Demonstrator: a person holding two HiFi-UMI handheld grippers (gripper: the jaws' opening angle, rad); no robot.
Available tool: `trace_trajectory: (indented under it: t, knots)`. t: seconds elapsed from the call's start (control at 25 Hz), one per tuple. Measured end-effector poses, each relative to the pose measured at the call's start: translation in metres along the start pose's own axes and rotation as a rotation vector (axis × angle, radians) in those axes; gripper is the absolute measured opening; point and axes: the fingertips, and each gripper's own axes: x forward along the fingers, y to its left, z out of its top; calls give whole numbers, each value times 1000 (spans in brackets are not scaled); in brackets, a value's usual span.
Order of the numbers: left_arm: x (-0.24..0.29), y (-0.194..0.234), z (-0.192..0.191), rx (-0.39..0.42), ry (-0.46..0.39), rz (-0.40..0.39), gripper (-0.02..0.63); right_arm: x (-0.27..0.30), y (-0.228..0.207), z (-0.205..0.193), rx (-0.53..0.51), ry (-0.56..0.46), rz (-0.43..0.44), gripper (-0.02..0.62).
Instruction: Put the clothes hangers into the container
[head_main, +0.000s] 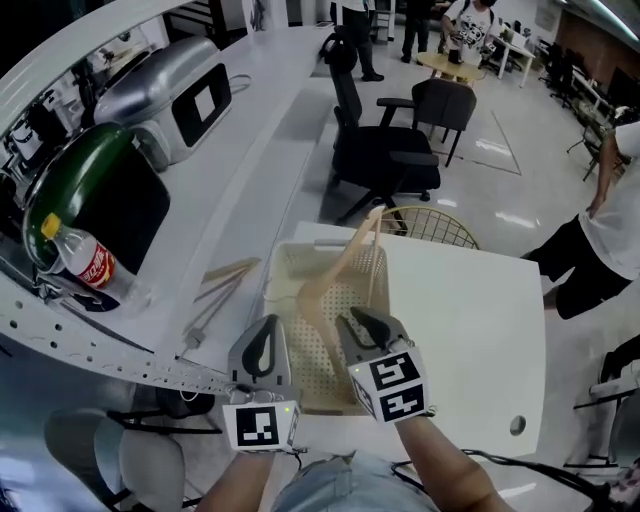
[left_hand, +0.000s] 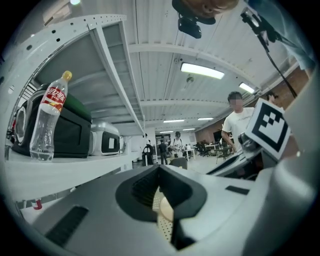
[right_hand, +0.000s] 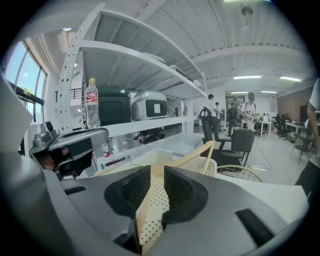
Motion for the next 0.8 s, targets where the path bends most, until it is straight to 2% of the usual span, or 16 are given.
trace_trajectory:
  t: [0.36,0.8]
  knots:
    - [-13,-38,8,10,-8,17,12,-57,-51,-13,-13,-83,-71,28]
    - [-20,-68,19,31,13,54,12,-93,-70,-15,-30,-133,-53,11]
